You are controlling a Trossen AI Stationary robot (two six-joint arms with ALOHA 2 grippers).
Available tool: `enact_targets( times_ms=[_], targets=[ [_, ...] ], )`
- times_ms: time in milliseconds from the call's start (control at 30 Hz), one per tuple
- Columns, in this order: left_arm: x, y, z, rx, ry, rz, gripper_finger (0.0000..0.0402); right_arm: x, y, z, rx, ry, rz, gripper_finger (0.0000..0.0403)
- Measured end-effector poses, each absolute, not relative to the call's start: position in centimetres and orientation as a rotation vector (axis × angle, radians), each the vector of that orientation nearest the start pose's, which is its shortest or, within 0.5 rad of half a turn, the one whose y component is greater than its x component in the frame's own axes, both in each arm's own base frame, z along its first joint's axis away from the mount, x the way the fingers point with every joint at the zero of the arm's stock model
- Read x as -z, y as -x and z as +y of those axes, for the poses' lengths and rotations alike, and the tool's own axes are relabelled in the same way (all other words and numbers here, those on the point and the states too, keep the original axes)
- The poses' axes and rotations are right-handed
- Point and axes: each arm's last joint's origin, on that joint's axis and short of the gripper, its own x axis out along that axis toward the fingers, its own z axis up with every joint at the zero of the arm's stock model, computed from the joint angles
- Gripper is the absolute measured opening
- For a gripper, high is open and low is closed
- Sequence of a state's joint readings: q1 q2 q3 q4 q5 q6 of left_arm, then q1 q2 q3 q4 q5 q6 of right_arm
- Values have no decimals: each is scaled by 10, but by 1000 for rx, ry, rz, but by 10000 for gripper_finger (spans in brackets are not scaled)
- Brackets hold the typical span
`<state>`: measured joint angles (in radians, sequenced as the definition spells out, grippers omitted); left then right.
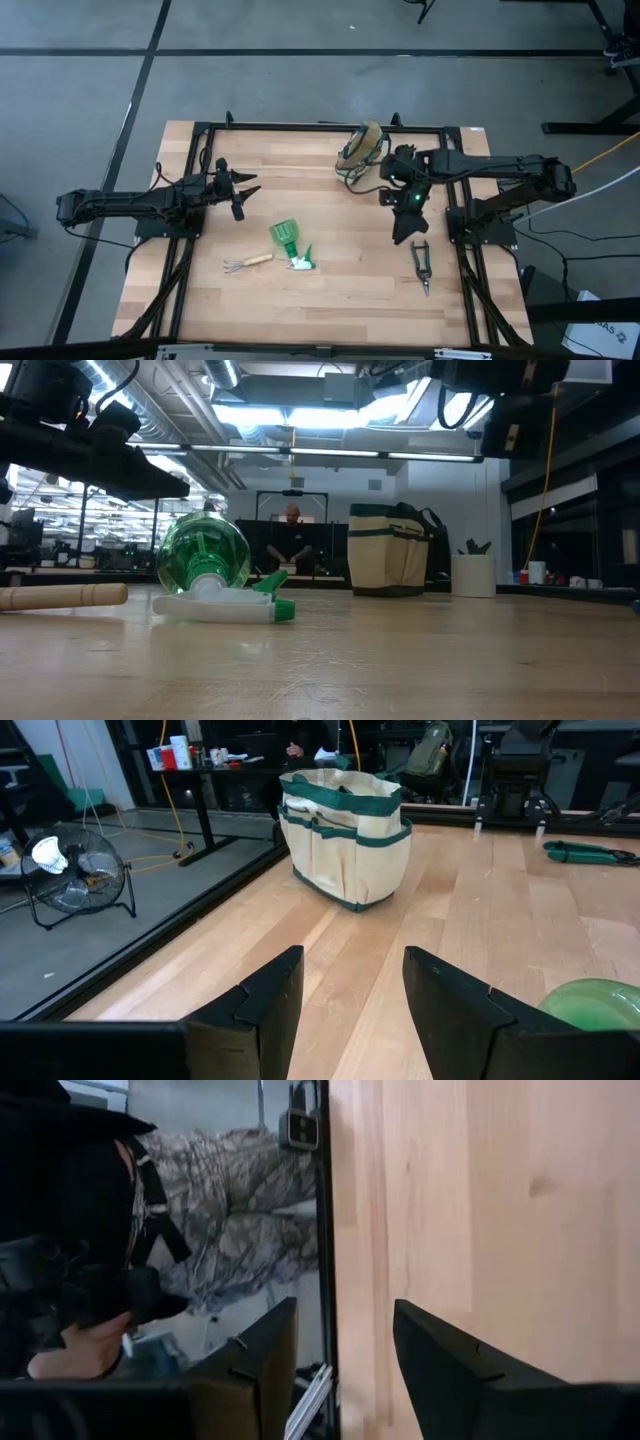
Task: Pick & Place Garden tools in Gardening bag
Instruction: Put the green shear scissors into the brown gardening bag
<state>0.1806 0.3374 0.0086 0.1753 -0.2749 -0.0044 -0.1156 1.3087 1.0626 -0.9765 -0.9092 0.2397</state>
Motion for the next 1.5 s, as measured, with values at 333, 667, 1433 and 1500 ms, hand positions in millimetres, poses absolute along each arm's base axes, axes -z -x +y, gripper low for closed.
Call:
enact_targets(
  times_ms=[333,667,1433,1500],
  targets=[
    [-154,-113,29,-455,-3,154,169,-271,-221,17,-472,-830,1402,167],
    [-154,-113,29,-455,-3,154,169,-267,-215,38,-273,-723,1523,167],
    [-154,-113,29,-455,-3,154,169,-234,-192,77,306,-751,1659,167],
    [-154,-113,29,-455,-3,154,169,-225,-189,78,336,-772,1664,167]
  ],
)
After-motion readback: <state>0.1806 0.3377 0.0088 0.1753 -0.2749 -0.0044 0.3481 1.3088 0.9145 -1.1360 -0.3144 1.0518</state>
